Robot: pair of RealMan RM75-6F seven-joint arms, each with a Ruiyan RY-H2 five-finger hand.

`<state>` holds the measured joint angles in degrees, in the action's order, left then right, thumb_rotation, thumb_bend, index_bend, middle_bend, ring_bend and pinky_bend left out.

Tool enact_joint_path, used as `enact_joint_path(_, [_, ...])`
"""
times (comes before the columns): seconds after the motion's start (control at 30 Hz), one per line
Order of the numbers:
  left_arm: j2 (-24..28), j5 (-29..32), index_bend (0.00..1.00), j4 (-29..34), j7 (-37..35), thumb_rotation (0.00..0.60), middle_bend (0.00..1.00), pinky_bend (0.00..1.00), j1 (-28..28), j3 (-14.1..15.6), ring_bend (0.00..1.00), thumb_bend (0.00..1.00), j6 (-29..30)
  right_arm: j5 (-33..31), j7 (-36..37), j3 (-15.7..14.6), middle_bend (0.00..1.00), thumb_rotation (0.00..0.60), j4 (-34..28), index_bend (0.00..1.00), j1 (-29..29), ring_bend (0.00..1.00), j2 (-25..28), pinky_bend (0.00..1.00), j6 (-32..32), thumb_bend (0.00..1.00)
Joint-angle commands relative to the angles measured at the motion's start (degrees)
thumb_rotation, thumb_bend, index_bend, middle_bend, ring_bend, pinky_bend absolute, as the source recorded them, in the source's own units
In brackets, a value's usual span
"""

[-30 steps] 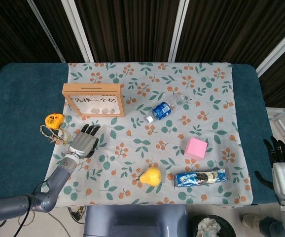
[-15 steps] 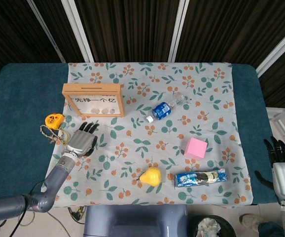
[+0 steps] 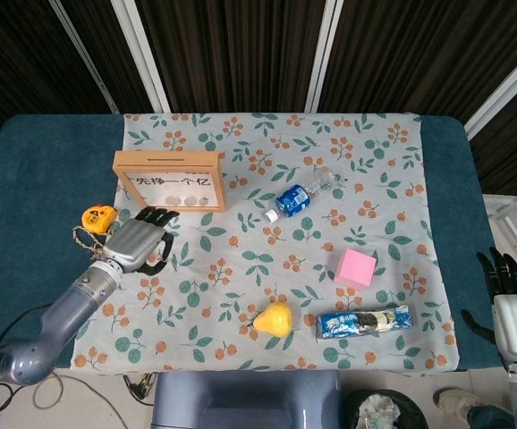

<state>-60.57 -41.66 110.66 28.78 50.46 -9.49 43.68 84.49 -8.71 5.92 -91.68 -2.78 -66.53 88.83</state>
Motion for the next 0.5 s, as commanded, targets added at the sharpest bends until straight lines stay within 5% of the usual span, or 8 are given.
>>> enact_joint_path(0.03, [11.09, 10.96, 0.68, 6.38, -0.62, 0.600, 0.07, 0.00, 7.12, -2.28, 0.00, 0.62, -5.61, 0.01, -0.04, 0.01, 0.00, 0.600, 0.00, 0.08, -0.01, 0.00, -0.04, 0.00, 0.03, 0.30])
enact_joint_path(0.5, [24.80, 33.53, 0.68, 4.55, -3.80, 0.600, 0.09, 0.00, 25.47, 2.95, 0.00, 0.61, -17.68, -0.33, -0.17, 0.16, 0.00, 0.600, -0.02, 0.08, 0.04, 0.00, -0.14, 0.00, 0.07, 0.30])
